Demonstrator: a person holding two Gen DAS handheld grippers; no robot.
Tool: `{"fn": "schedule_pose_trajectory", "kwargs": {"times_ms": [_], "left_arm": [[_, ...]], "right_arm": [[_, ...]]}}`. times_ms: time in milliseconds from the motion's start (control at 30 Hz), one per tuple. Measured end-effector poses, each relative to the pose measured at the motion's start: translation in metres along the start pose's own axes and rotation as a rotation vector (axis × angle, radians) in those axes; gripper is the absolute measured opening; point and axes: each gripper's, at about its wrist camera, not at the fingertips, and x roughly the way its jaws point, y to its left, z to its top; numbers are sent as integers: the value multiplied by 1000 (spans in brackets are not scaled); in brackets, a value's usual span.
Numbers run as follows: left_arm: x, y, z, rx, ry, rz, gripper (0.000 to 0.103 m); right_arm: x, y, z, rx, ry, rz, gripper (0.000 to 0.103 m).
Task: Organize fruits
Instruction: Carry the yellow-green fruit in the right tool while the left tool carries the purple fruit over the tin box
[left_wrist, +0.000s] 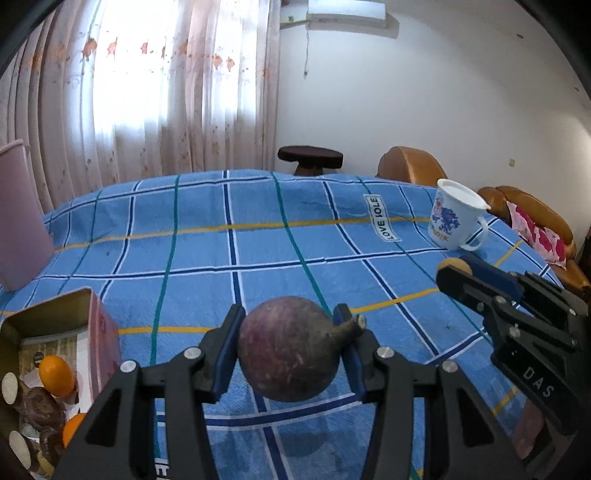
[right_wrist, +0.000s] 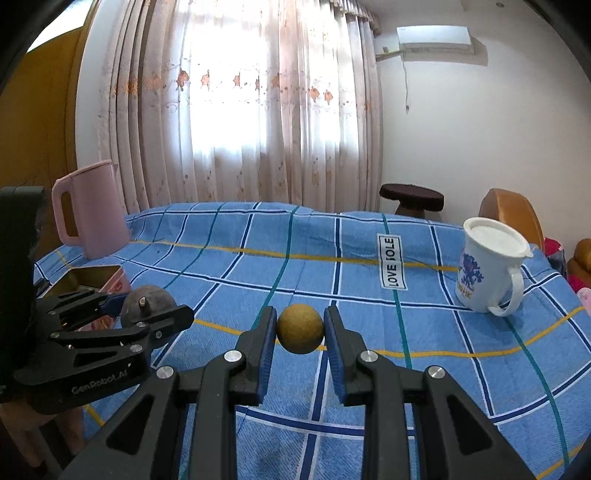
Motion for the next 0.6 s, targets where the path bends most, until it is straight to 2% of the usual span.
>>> {"fn": "schedule_pose_trajectory", "kwargs": {"times_ms": [600], "left_arm": [[-30,-7,-7,38,-126,11,51]], "right_arm": [[-24,6,-2,-14,-104,0,28]]}}
